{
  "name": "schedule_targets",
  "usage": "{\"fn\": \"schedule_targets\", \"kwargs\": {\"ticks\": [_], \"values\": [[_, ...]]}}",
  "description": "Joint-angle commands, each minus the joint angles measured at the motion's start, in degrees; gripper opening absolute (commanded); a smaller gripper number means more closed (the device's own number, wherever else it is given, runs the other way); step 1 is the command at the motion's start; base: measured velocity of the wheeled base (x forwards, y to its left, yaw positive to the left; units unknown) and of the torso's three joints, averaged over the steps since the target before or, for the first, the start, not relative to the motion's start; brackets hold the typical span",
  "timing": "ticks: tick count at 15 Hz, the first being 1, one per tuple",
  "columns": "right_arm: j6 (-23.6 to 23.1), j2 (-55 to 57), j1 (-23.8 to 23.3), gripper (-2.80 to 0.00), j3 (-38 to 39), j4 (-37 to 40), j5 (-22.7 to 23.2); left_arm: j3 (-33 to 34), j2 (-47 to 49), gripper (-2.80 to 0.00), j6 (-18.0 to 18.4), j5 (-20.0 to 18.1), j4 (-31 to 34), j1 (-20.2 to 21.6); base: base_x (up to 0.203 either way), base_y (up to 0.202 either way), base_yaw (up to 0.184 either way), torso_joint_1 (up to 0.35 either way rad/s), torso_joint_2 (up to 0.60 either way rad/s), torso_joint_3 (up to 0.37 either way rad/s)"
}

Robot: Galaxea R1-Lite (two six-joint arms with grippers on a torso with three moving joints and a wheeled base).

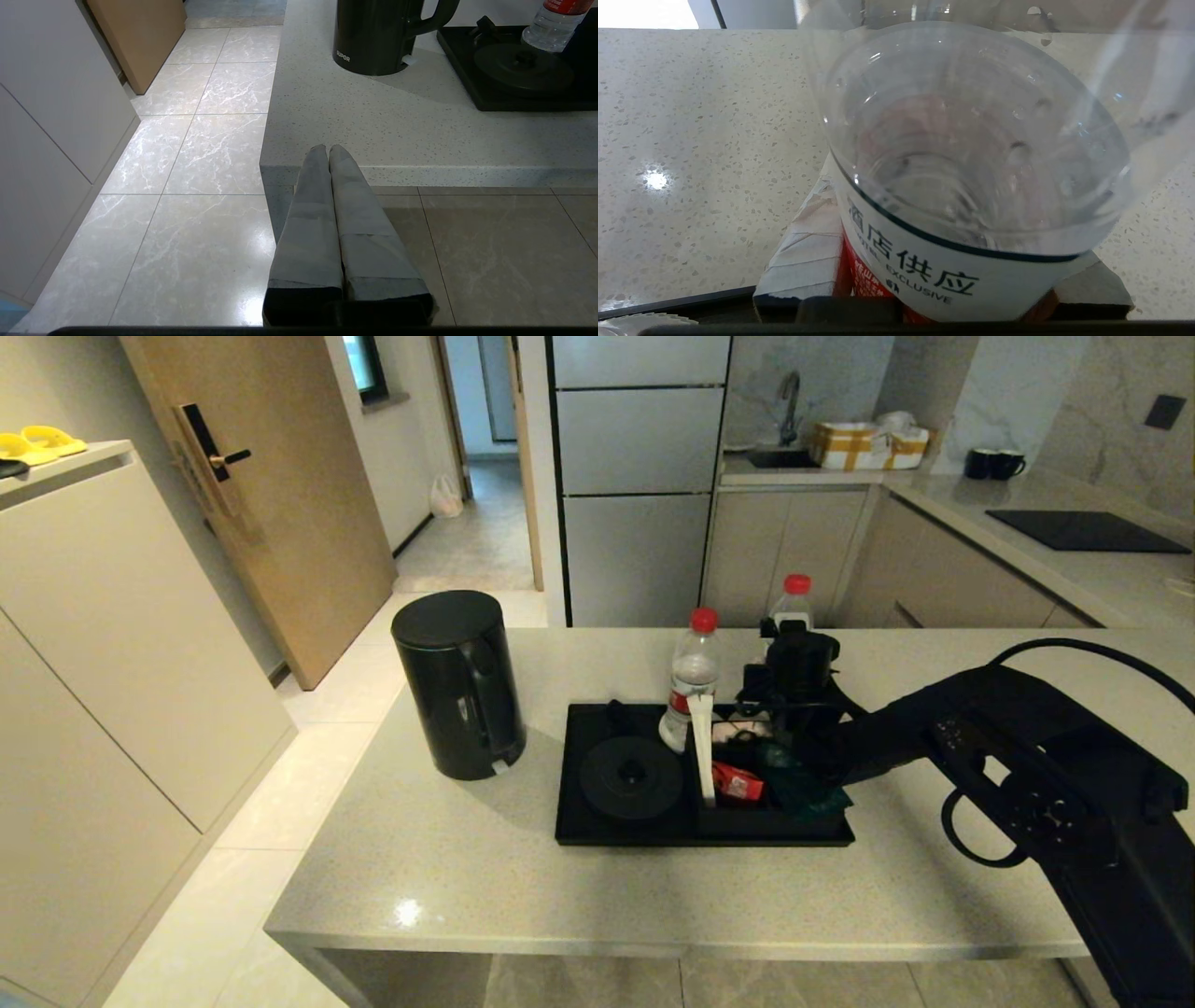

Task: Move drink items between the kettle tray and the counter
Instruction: Return the bottled water to its original position

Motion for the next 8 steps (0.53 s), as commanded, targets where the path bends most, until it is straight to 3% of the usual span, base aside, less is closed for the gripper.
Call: {"fn": "schedule_targets", "kwargs": {"ticks": [1, 8], "values": [[0.52, -0.34, 0.75, -2.80, 0.42, -0.03, -0.17, 0.01, 0.07, -2.80, 0.00, -0.02, -0.01, 0.01, 0.000, 0.000, 0.000, 0.000, 0.00, 0.000], [1.87, 1.67, 1.34, -2.80, -2.04, 0.35, -1.17, 0.01, 0.07, -2.80, 0.00, -0.02, -0.01, 0.01, 0.000, 0.000, 0.000, 0.000, 0.00, 0.000]]}}
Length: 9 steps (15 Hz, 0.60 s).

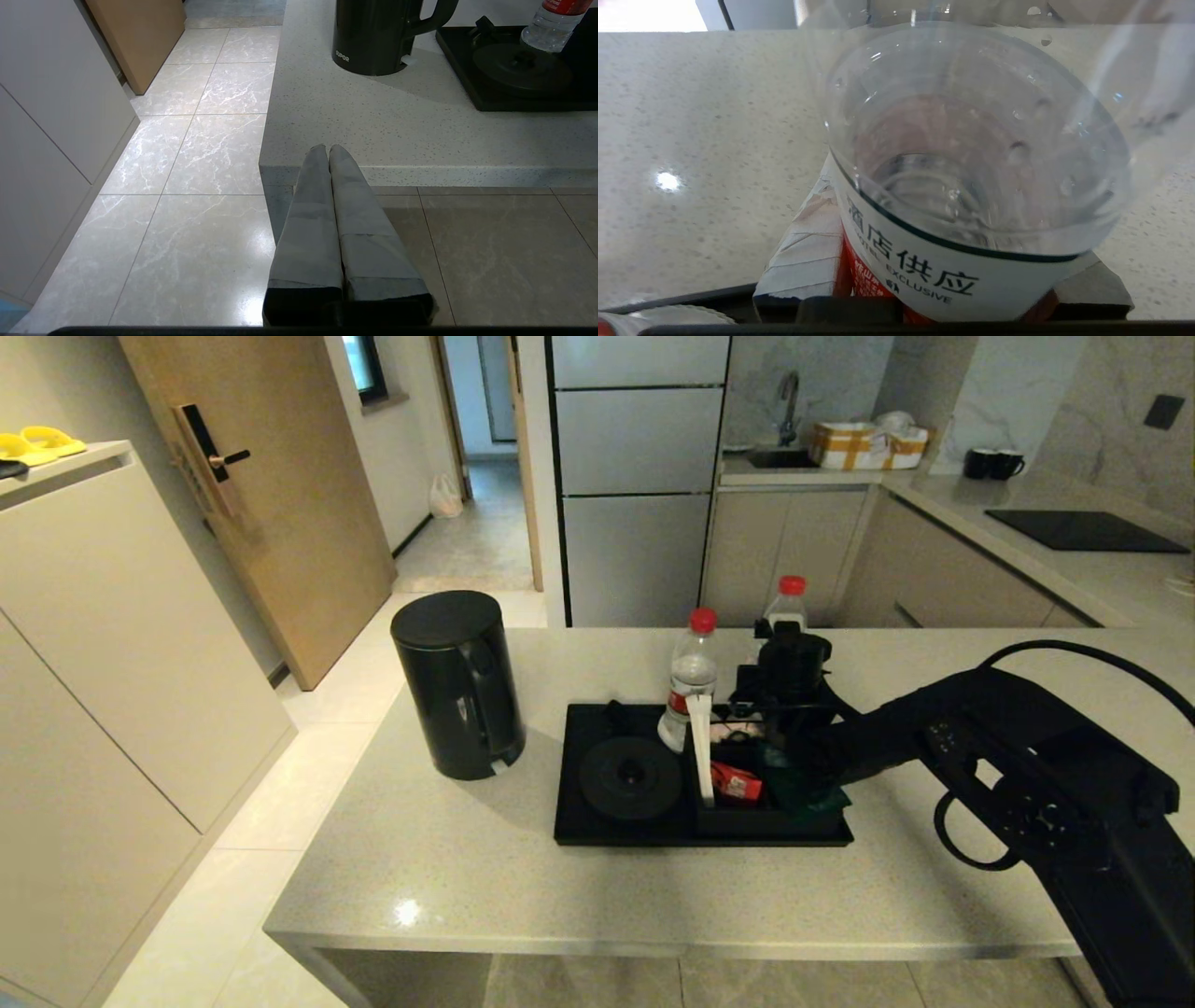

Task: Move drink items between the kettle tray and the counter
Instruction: Return the bottled water to its original position

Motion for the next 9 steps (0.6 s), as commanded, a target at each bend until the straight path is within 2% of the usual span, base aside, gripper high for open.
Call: {"fn": "schedule_targets", "kwargs": {"ticks": [1, 3, 6, 9], "values": [[0.85, 0.71, 0.32, -2.80, -0.54, 0.90, -0.90, 0.01, 0.07, -2.80, 0.01, 0.00, -0.01, 0.08, 0.000, 0.000, 0.000, 0.000, 0.00, 0.000], [3.05, 0.22, 0.51, -2.80, -1.08, 3.48, -1.04, 0.01, 0.07, -2.80, 0.01, 0.00, -0.01, 0.02, 0.000, 0.000, 0.000, 0.000, 0.00, 0.000], [9.00, -3.21, 0.44, -2.80, -1.28, 11.24, -0.39, 0.01, 0.07, -2.80, 0.01, 0.00, -0.01, 0.01, 0.000, 0.000, 0.000, 0.000, 0.00, 0.000], [9.94, -3.93, 0.42, -2.80, -1.20, 13.39, 0.41, 0.01, 0.07, -2.80, 0.01, 0.00, -0.01, 0.01, 0.000, 0.000, 0.000, 0.000, 0.00, 0.000]]}}
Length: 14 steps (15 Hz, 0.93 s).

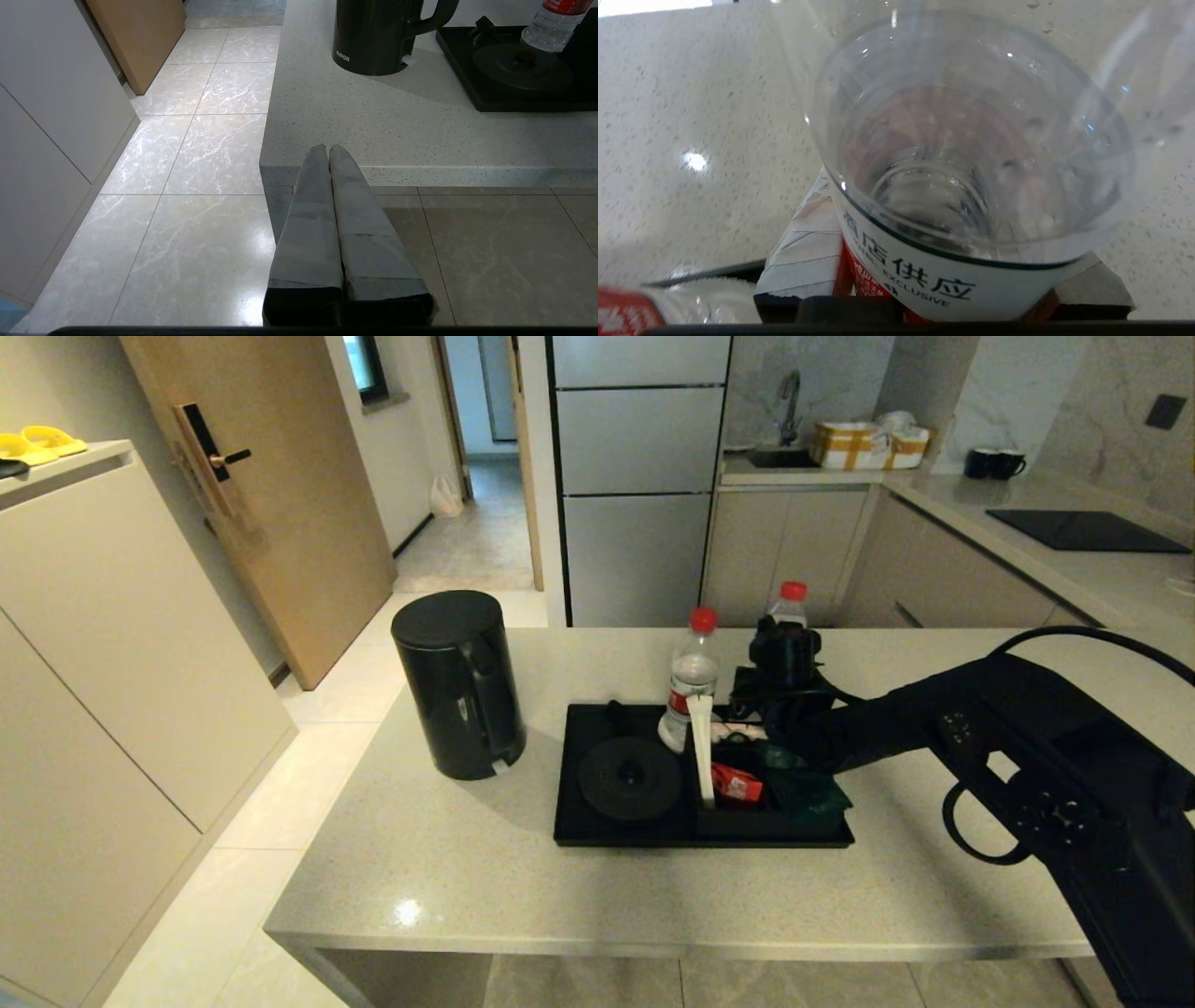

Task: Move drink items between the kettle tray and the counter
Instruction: Return the bottled water to its original position

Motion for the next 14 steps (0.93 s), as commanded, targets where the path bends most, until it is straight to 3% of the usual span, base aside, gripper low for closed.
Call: {"fn": "schedule_targets", "kwargs": {"ticks": [1, 7, 8, 14], "values": [[0.05, -1.03, -0.06, -2.80, 0.13, 0.30, -0.10, 0.01, 0.07, -2.80, 0.02, -0.02, -0.01, 0.01, 0.000, 0.000, 0.000, 0.000, 0.00, 0.000], [-0.49, -0.59, -0.06, -2.80, 0.84, 0.57, -0.19, 0.01, 0.07, -2.80, 0.02, -0.02, -0.01, 0.01, 0.000, 0.000, 0.000, 0.000, 0.00, 0.000], [-0.66, -0.65, -0.06, 0.00, 1.15, 1.08, -0.27, 0.01, 0.07, -2.80, 0.02, -0.02, -0.01, 0.01, 0.000, 0.000, 0.000, 0.000, 0.00, 0.000], [-0.32, -1.96, -0.23, 0.00, 1.36, 1.00, -0.01, 0.01, 0.07, -2.80, 0.02, -0.02, -0.01, 0.01, 0.000, 0.000, 0.000, 0.000, 0.00, 0.000]]}}
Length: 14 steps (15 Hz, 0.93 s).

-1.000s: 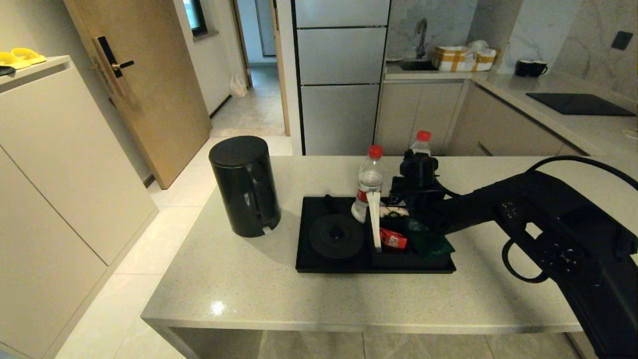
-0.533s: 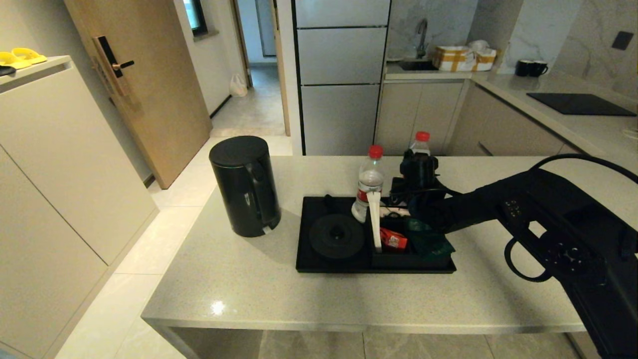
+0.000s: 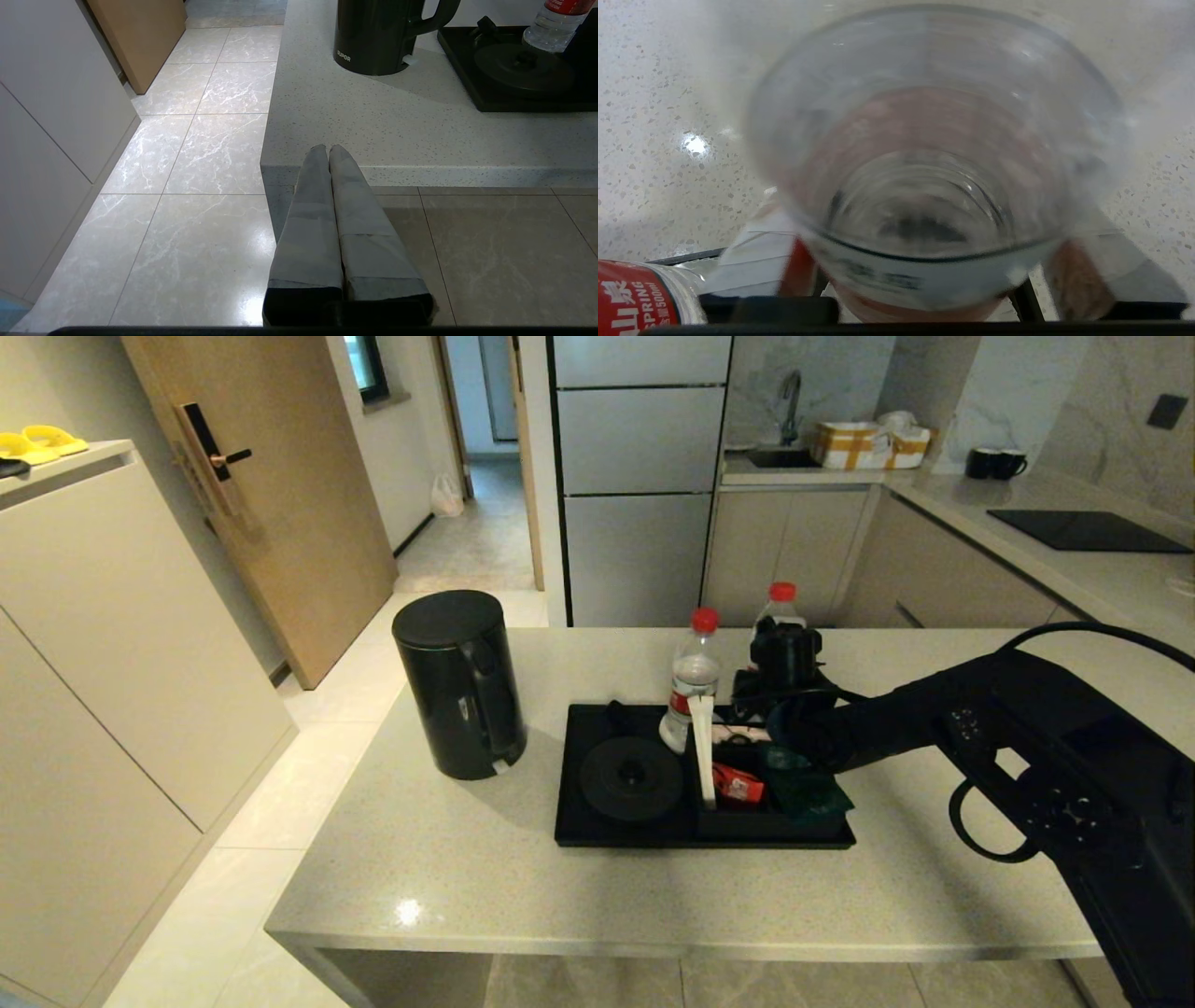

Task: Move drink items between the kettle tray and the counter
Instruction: Return the bottled water to its original position

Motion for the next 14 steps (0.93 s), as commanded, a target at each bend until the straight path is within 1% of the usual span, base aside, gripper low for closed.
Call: {"fn": "schedule_targets", "kwargs": {"ticks": [1, 11, 14], "values": [[0.12, -0.92, -0.04, 0.00, 0.04, -0.30, -0.20, 0.01, 0.07, -2.80, 0.02, -0.02, -0.01, 0.01, 0.000, 0.000, 0.000, 0.000, 0.00, 0.000], [0.55, -5.20, 0.05, 0.00, 2.39, -0.30, -0.03, 0.01, 0.07, -2.80, 0.02, -0.02, -0.01, 0.01, 0.000, 0.000, 0.000, 0.000, 0.00, 0.000], [0.63, -7.65, 0.15, 0.00, 4.28, -0.37, 0.56, 0.01, 0.07, -2.80, 0.02, -0.02, -0.01, 0.01, 0.000, 0.000, 0.000, 0.000, 0.00, 0.000]]}}
